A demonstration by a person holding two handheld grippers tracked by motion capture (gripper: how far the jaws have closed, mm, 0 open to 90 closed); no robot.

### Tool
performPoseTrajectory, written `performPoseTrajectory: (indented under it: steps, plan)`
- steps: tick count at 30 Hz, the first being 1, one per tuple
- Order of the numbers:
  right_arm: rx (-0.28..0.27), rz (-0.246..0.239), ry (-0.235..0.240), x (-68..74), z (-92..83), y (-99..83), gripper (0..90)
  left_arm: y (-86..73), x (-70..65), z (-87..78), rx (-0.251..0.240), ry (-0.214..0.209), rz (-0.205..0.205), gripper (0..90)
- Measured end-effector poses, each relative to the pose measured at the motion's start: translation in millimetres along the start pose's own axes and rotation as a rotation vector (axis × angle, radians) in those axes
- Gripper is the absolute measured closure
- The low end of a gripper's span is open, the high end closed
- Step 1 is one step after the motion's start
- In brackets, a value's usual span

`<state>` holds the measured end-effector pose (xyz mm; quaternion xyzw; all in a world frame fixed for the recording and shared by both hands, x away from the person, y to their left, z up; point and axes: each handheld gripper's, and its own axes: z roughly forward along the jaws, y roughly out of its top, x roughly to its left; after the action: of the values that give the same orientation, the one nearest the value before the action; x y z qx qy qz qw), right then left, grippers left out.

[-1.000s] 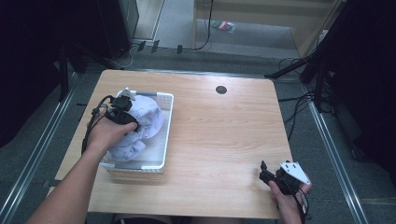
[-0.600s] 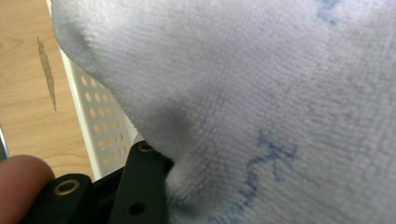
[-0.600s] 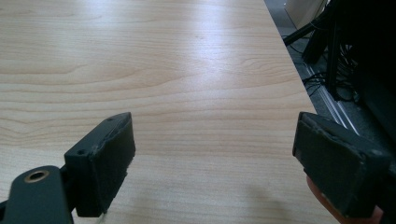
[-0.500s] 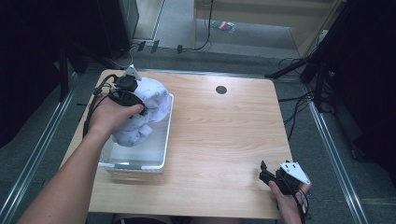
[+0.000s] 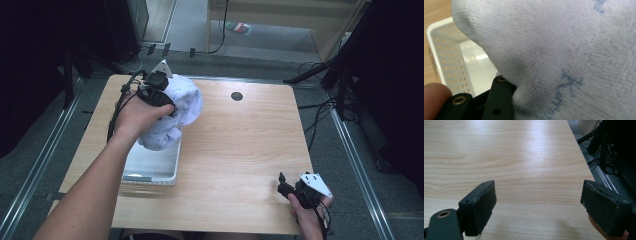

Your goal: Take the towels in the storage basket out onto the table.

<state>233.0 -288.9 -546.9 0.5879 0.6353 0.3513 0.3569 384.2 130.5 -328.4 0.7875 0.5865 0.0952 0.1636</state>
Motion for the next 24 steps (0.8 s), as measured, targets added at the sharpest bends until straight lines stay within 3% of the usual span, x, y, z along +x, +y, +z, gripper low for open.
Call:
performPoseTrajectory:
  steps: [7, 16, 24]
  plan:
    - [-0.002, 0.002, -0.001, -0.3, -0.1, -0.1, 13.3, 9.1, -22.6, -2.7, -0.016, -0.029, 0.017, 60.8]
    - [-0.003, 0.004, 0.002, -0.5, -0.1, -0.1, 13.4, 15.9, -54.9, 10.6, -0.014, -0.075, 0.038, 60.5]
    - [-0.004, 0.003, 0.006, -0.4, -0.2, -0.1, 13.5, 22.0, -79.8, 21.1, -0.003, -0.092, 0.056, 60.4]
